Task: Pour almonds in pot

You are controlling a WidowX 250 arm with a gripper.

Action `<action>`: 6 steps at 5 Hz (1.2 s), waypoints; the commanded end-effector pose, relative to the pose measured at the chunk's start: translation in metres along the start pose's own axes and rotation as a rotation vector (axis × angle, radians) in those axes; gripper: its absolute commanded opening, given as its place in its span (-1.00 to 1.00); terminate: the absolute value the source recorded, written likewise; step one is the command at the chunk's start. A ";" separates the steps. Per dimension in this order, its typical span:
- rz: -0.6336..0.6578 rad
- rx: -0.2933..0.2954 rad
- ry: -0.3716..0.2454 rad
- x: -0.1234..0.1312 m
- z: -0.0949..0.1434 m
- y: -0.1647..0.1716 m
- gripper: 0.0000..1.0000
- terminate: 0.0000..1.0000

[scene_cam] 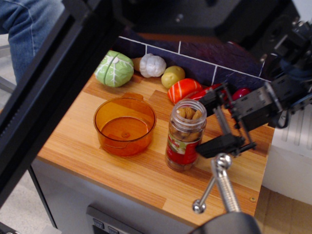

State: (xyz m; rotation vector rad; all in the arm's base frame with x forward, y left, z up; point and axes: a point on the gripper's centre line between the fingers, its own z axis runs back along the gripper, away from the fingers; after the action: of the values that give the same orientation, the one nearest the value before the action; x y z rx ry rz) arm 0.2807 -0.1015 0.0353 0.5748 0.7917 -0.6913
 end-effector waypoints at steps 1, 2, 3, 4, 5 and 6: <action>-0.003 0.010 -0.042 -0.028 -0.015 0.010 1.00 -1.00; -0.028 -0.021 -0.045 -0.032 -0.018 0.008 -1.00 -1.00; -0.086 -0.106 -0.172 -0.037 -0.005 0.007 -1.00 -1.00; -0.197 -0.244 -0.272 -0.043 0.011 0.004 -1.00 -1.00; -0.310 -0.379 -0.386 -0.047 0.020 0.003 -1.00 -1.00; -0.396 -0.598 -0.528 -0.051 0.034 0.011 -1.00 -1.00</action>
State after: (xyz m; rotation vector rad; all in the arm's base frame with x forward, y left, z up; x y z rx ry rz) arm 0.2791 -0.0980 0.0697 -0.3819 0.6447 -0.8289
